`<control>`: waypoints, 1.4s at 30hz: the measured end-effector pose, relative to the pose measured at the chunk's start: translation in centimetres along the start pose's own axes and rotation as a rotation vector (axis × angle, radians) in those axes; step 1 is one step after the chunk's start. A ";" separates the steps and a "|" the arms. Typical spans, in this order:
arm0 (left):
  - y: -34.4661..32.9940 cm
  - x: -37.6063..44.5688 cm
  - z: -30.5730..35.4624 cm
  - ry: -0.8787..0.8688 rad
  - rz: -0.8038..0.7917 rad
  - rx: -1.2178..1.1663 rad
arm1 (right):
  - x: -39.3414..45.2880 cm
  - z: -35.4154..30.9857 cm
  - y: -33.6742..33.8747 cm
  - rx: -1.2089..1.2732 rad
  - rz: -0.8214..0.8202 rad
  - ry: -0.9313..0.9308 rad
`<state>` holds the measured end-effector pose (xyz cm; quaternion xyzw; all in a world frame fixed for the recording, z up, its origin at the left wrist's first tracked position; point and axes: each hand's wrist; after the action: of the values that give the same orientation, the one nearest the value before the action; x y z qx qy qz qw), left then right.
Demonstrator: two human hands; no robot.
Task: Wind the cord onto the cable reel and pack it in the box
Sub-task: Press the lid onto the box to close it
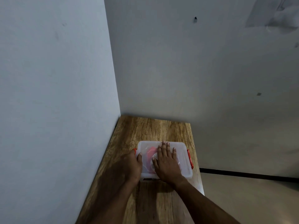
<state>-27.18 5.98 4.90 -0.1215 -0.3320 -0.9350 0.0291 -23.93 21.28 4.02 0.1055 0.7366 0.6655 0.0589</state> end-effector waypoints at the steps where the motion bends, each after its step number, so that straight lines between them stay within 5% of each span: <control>1: -0.2 0.1 -0.1 -0.003 -0.011 0.048 | 0.0 0.0 -0.1 0.005 0.000 0.002; 11: -0.4 0.3 0.5 0.019 -0.001 -0.016 | 0.3 0.2 -0.3 0.040 -0.013 -0.001; 15: -0.9 0.5 -0.2 -0.040 -0.032 0.267 | 0.5 0.4 -0.5 0.078 -0.019 0.023; 20: -0.8 -0.3 1.0 -0.472 -0.093 0.629 | 0.2 1.2 -0.6 0.127 0.055 0.021; 24: -2.3 -0.8 1.8 -0.600 -0.200 0.620 | -0.8 2.3 -0.6 0.124 0.153 0.028; 30: -2.9 -2.2 0.2 -0.661 -0.439 0.647 | -2.1 4.4 -0.9 0.047 0.176 0.014; 42: -2.9 -1.7 0.7 -0.616 -0.569 0.636 | -1.8 4.3 -0.9 0.013 0.057 -0.058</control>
<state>-25.74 8.59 3.19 -0.2810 -0.6122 -0.6800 -0.2896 -21.23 24.92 2.59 0.1462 0.7354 0.6589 0.0606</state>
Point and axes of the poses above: each hand's wrist, its own x-axis towards the middle knuckle, its own y-axis out of the back of the hand, z = x × y, and after that the axes turned 13 degrees about -y, right-handed
